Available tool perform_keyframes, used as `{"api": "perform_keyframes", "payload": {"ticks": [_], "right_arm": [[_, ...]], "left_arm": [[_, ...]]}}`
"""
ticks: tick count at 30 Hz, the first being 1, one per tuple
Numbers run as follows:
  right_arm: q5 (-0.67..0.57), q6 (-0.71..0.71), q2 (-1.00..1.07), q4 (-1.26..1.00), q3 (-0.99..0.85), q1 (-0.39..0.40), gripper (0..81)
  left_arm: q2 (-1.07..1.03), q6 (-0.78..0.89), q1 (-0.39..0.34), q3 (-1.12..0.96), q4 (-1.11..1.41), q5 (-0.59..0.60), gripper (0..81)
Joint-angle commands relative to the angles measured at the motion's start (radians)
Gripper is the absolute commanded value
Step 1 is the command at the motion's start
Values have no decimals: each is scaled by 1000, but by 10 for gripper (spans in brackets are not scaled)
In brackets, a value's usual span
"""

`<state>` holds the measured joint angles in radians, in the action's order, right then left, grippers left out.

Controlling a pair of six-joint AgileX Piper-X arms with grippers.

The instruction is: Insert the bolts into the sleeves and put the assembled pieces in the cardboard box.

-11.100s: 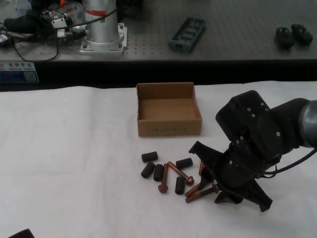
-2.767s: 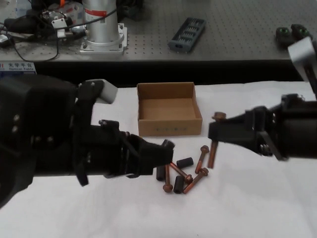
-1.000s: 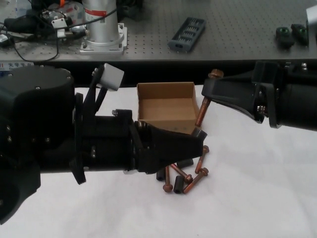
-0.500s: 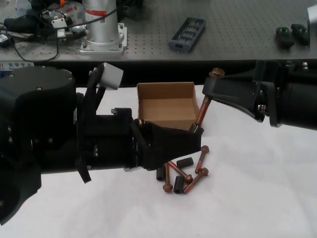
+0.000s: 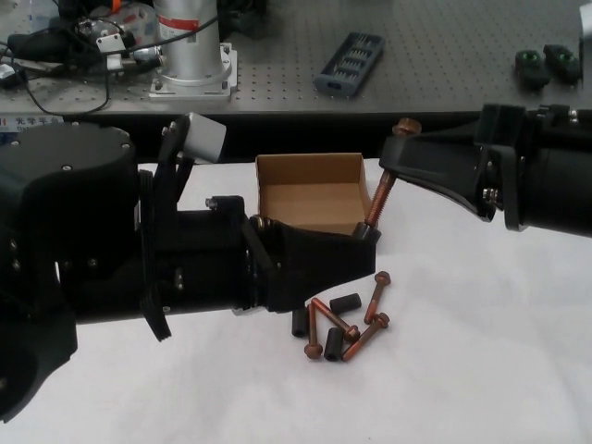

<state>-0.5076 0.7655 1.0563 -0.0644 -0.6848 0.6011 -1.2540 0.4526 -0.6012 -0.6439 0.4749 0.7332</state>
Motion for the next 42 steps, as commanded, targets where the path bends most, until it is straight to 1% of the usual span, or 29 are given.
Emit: {"api": "perform_keyframes", "payload": {"ticks": [1, 5, 17, 21, 26, 33, 38, 42], "right_arm": [[-19, 2, 7, 6, -9, -5, 19], [-19, 41, 15, 6, -9, -5, 19], [-19, 68, 21, 6, -7, -8, 19], [-25, 68, 21, 6, -7, -8, 19], [-57, 68, 21, 6, -7, -6, 19], [-72, 45, 12, 43, -7, -5, 19], [-72, -10, -23, 90, -5, -2, 19], [-72, -42, -38, 128, -5, 30, 19]], "left_arm": [[11, 12, -2, -10, 43, -12, 6], [11, 12, -2, -10, 43, -12, 6], [11, 12, -2, -10, 43, -12, 6], [11, 3, -2, -10, 43, -25, 6], [11, 0, -2, -10, 45, -75, 6], [11, -11, -2, -10, 63, -153, 6], [11, -11, -2, -10, 73, -153, 6], [11, -14, -2, -10, 73, -153, 6]]}}
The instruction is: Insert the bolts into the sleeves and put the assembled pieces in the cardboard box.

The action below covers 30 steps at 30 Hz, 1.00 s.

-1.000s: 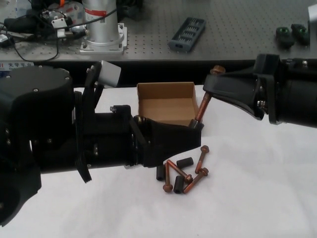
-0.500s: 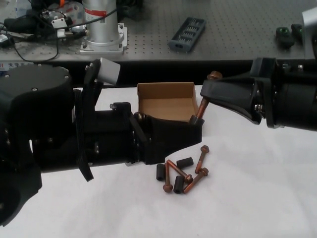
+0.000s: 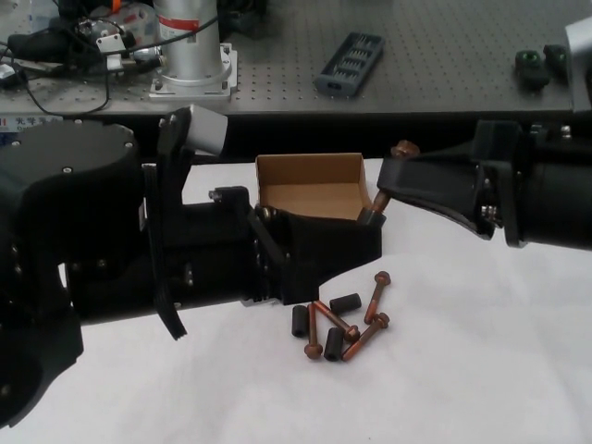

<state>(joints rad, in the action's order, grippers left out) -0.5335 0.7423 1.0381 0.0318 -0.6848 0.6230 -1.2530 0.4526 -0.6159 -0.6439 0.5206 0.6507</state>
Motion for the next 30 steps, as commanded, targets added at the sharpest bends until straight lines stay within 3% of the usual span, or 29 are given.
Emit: {"api": "perform_keyframes", "payload": {"ticks": [1, 7, 16, 18, 22, 23, 30], "right_arm": [[-46, -25, -20, 36, -5, 22, 19], [-46, -25, -20, 46, -5, 99, 19], [-46, -51, -20, 73, -5, 108, 11], [-46, -84, -20, 73, -5, 108, 107], [5, -43, -20, 92, -5, 108, 449], [18, -39, -20, 100, -5, 108, 474], [22, -39, -20, 111, -5, 102, 441]], "left_arm": [[10, -19, 13, -10, 28, -70, 6], [10, -12, 13, -10, 35, -52, 6], [10, 0, 13, -10, 109, -55, 6], [10, 0, 13, -10, 109, -55, 6], [10, 0, 13, -10, 109, -55, 6], [10, 0, 13, -10, 109, -55, 6], [10, 0, 13, -10, 141, -55, 6]]}}
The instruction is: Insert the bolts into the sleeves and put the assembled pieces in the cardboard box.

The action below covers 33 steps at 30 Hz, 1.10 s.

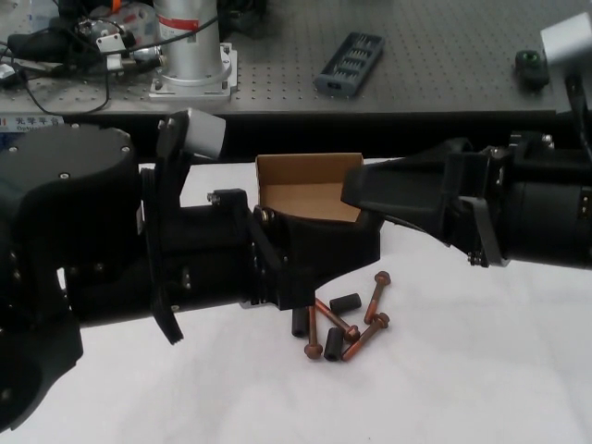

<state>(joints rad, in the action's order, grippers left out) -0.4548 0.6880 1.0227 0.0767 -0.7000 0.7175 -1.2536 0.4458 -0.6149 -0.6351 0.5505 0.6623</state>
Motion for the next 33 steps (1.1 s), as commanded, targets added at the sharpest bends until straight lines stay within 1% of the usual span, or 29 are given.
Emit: {"api": "perform_keyframes", "payload": {"ticks": [1, 7, 20, 24, 27, 31, 33], "right_arm": [[-56, 15, -5, 72, 10, 5, 441], [-51, -57, -5, 167, 10, 4, 429], [-40, -61, -5, 173, 10, 4, 429], [-40, -109, -8, 226, 10, -19, 429], [-46, -161, -25, 300, 10, -52, 429], [-23, -287, -70, 417, 10, -102, 429], [-1, -341, -94, 474, 10, -126, 429]], "left_arm": [[10, 7, 12, -19, 126, -66, 6], [10, 5, 12, -19, 185, -75, 6], [10, 5, 12, -19, 193, -75, 6], [10, -12, 23, -19, 177, -93, 6], [10, -58, 50, -21, 84, -120, 6], [-12, -242, 101, -66, -163, -144, 6], [-55, -304, 123, -116, -243, -147, 6]]}}
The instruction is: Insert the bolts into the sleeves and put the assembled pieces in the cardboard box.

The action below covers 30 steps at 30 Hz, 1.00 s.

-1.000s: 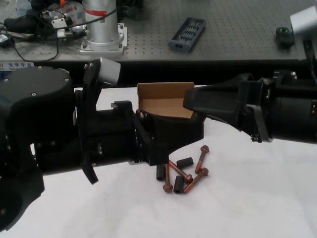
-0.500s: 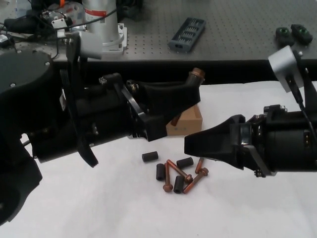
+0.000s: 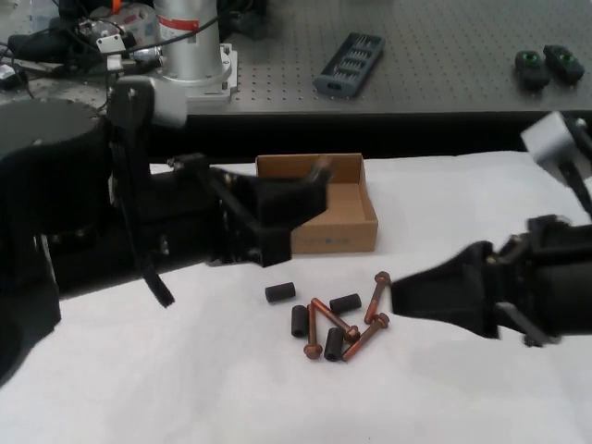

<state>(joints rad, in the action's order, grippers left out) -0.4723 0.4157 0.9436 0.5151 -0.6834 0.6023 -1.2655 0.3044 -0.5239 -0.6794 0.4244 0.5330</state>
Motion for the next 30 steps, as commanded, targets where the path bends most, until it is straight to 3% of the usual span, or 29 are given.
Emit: {"api": "perform_keyframes", "payload": {"ticks": [1, 3, 6, 13, 21, 27, 30], "right_arm": [[30, -99, -26, 67, -7, -24, 429], [56, -152, -44, 125, -7, -48, 419], [91, -232, -62, 218, -7, -87, 339], [177, -340, -68, 317, -7, -169, 7], [179, -350, -68, 309, -7, -211, 20], [162, -350, -68, 309, -7, -210, 20], [162, -350, -68, 309, -7, -210, 20]], "left_arm": [[-74, -177, 46, -101, -145, -27, 6], [-141, -178, 67, -158, -170, -35, 6], [-278, -178, 90, -265, -179, -36, 6], [-605, -213, 96, -604, -297, -57, 6], [-938, -213, 96, -1019, -478, -58, 6], [-1085, -215, 97, -1173, -507, -153, 10], [-1106, -215, 99, -1186, -528, -164, 132]]}}
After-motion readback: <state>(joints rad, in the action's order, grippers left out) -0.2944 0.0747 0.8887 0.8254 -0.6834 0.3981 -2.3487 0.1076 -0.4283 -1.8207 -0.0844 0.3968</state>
